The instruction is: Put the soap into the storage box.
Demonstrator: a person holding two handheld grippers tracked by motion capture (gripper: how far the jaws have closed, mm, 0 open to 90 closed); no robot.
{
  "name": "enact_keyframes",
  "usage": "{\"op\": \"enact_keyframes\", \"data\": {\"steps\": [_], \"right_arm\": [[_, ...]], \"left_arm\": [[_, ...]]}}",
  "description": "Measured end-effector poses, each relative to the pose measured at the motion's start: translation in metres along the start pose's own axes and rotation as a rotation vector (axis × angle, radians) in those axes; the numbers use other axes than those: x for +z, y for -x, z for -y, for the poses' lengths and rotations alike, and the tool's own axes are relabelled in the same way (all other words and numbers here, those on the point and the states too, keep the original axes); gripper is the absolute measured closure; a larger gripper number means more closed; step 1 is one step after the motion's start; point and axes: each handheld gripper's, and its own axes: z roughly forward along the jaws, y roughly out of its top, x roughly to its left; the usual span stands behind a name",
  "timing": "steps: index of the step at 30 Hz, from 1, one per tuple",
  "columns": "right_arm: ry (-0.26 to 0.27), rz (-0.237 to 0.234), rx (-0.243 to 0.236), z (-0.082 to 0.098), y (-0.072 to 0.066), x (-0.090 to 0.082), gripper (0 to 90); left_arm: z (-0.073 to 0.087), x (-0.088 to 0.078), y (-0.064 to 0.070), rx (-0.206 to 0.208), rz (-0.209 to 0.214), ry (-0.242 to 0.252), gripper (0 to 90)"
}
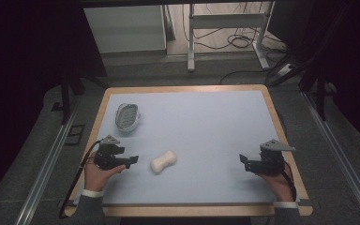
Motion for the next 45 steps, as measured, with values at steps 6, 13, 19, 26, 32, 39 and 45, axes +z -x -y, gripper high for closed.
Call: {"op": "enact_keyframes", "data": {"steps": [6,13,19,26,32,39,45], "right_arm": [[0.001,0.003,0.001,0.001,0.002,-0.001,8.6],[-0.001,-0.006,0.004,0.005,0.006,-0.001,8.8],[-0.004,-0.019,0.030,0.009,0.014,0.000,8.8],[0.000,-0.022,0.025,0.010,0.015,-0.002,8.8],[0.005,-0.008,0.025,0.010,0.015,-0.006,8.8],[-0.001,0.000,0.017,0.010,0.015,-0.007,8.8],[-0.002,0.004,0.012,0.012,0.014,-0.009,8.8]], "left_arm": [[0.000,-0.002,-0.001,-0.006,-0.002,0.004,24.2],[-0.001,-0.002,-0.001,-0.015,-0.015,-0.001,24.8],[-0.005,-0.005,0.004,-0.012,-0.048,-0.012,24.6],[-0.014,-0.012,0.013,0.016,-0.048,-0.006,24.0],[-0.020,-0.023,0.015,0.037,-0.044,-0.019,23.4],[-0.030,-0.028,0.018,0.046,-0.034,-0.024,22.4],[-0.042,-0.031,0.027,0.092,-0.020,-0.047,22.5]]}}
